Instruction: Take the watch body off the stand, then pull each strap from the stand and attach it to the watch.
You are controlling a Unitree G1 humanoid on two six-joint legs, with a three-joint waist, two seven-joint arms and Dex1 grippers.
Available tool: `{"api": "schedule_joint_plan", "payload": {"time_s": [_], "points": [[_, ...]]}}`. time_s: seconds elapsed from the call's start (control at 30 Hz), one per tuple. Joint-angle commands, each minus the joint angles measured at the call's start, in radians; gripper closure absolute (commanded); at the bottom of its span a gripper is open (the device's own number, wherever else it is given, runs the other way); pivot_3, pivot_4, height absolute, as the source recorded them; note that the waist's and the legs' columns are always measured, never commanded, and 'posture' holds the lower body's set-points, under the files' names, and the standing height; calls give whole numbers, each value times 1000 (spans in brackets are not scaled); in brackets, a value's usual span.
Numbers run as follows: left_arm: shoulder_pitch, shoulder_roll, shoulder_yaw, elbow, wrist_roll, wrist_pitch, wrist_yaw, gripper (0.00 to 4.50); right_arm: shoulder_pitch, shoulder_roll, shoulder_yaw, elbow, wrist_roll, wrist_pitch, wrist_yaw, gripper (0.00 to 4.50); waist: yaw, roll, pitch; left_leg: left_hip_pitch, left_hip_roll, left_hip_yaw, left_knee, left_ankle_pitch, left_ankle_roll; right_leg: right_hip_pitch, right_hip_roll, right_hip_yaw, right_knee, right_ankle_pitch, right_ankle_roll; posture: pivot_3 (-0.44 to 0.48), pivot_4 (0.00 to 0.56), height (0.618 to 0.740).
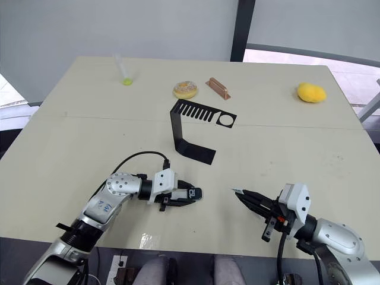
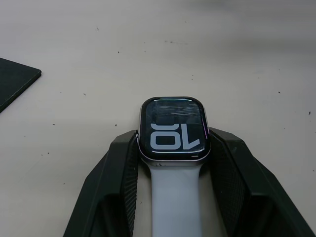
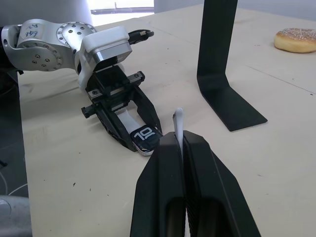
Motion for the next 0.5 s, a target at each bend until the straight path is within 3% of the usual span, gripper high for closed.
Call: {"api": "schedule_joint_plan", "payload": {"time_s": [0.03,0.1,0.3,0.5], "points": [[-8,-5,3,-25,-33,58,-29,2923,-2,7,5,-51,-4,-17,-20,4500,0,0,0,0,0,0,0,0,0,0,0,0,0,0,0,0,150,740],[-18,-2,32,-83,-103,146,-51,2923,-6,2,5,-62,-41,-44,-22,4500,0,0,0,-1,0,0,0,0,0,0,0,0,0,0,0,0,150,740],[-93,56,175,-266,-490,671,-122,2923,-13,-35,6,-135,-248,-217,-19,4500,-1,0,1,-2,0,-1,1,0,0,-1,0,0,1,0,0,0,150,740],[-239,107,298,-184,-742,1120,-96,2923,-17,-58,25,-194,-379,-332,-24,4500,-1,0,1,-2,-1,-1,2,1,-1,-1,1,-1,1,0,0,0,150,740]]}}
